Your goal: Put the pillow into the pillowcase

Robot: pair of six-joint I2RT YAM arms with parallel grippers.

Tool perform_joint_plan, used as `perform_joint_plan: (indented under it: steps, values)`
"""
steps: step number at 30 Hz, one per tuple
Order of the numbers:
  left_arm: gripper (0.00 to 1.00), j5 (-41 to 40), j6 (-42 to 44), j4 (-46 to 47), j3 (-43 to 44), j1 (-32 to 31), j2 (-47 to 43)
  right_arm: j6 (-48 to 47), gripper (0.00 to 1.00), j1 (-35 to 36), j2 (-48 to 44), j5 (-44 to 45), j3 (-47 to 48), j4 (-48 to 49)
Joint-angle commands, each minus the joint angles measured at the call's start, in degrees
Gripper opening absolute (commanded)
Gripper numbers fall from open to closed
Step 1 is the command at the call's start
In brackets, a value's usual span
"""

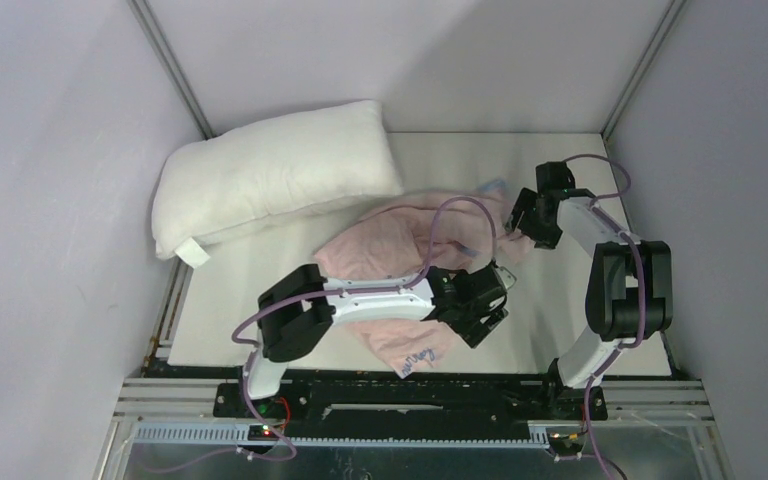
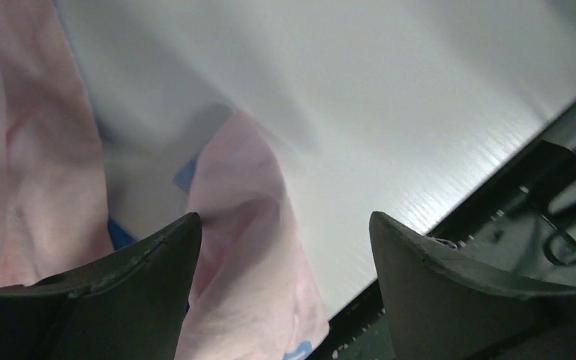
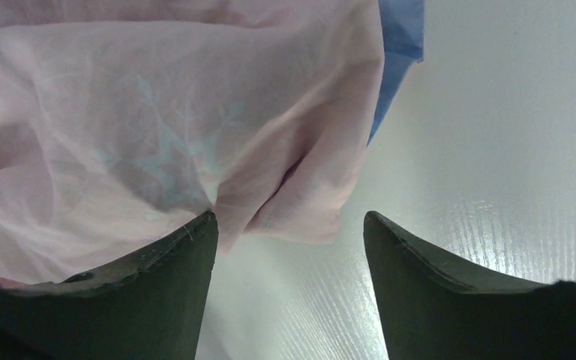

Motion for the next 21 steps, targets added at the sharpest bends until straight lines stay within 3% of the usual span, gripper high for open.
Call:
perform_joint_plan:
  steps: [1, 3, 7, 9, 16, 21]
  values:
    - [0.83, -7.5, -2.1, 4.0, -2.3, 0.5, 0.7, 1.4, 0.72, 0.0, -1.7, 1.4, -0.8, 2.2]
    - [0.71, -9.4, -4.0, 4.8, -4.9, 1.2, -0.2, 1.5, 0.69, 0.0, -1.6, 1.3, -1.2, 2.3]
    - [0.21, -12.3, -8.0, 6.1, -12.1, 3.8, -5.5, 1.6, 0.7, 0.1, -0.7, 1.3, -1.7, 2.8]
    - [0.03, -13.1, -9.9, 6.9, -16.6, 5.9, -11.0, 1.6, 0.7, 0.4, -0.3, 1.5, -1.9, 3.1]
    - [0.0, -17.3, -10.9, 2.9, -24.6, 12.2, -26.7, 1.5, 0.71, 3.5, 2.1, 3.6, -2.3, 4.0]
    - [0.0, -19.5, -9.3, -2.4, -23.7, 17.1, -36.4, 1.4, 0.55, 3.1, 4.0, 3.7, -2.0, 5.3]
